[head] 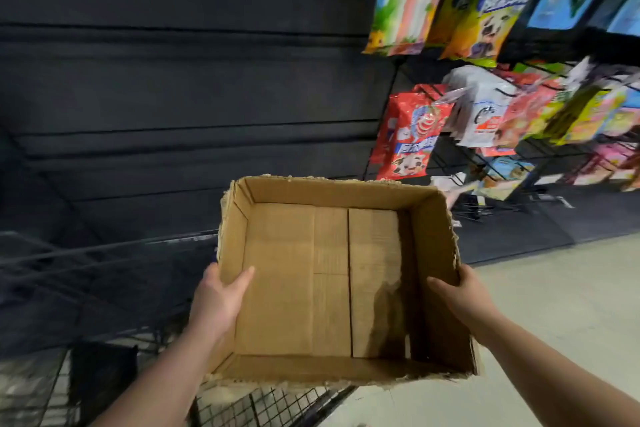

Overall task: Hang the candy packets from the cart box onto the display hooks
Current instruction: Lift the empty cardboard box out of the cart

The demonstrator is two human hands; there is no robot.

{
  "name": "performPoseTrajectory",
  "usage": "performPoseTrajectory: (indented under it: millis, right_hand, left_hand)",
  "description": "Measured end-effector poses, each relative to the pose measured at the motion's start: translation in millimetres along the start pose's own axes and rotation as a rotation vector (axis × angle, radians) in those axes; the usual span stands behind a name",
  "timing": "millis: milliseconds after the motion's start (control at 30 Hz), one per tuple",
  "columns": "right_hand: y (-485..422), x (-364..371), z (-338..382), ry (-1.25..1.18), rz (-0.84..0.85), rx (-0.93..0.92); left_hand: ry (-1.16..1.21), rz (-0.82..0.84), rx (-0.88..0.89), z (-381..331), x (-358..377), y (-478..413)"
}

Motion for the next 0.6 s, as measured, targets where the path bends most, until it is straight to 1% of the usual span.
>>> performPoseTrajectory:
  millis: [133, 200, 400, 500, 600]
  right_hand:
    - [11, -56, -39, -0.079, -0.103, 0.057]
    - [14, -87, -65, -0.101, -0.181, 0.092]
    - [20, -180, -166, -0.202, -0.353, 0.225]
    - [20, -230, -227, -0.234, -0.427, 0.295]
    - [18, -274, -287, -0.273, -0.459, 0.374]
  left_hand:
    - [-0.044, 0.115, 0.103, -44, 60, 7]
    - [-0.065, 0.171, 0.141, -66, 98, 14]
    - [-0.129, 0.33, 0.275, -120, 240, 63]
    - [-0.149, 0.42, 0.282, -134, 320, 98]
    - [-0.19, 0.505, 0.254, -145, 396, 136]
Point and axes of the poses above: each hand's wrist, its own y-axis away from the middle knuckle, its own x-axis out of the palm, z = x × y, the point moved 7 cm from there along -y, towards the middle knuckle, and after that the axes turned 8 degrees about y, right-handed, at the moved point
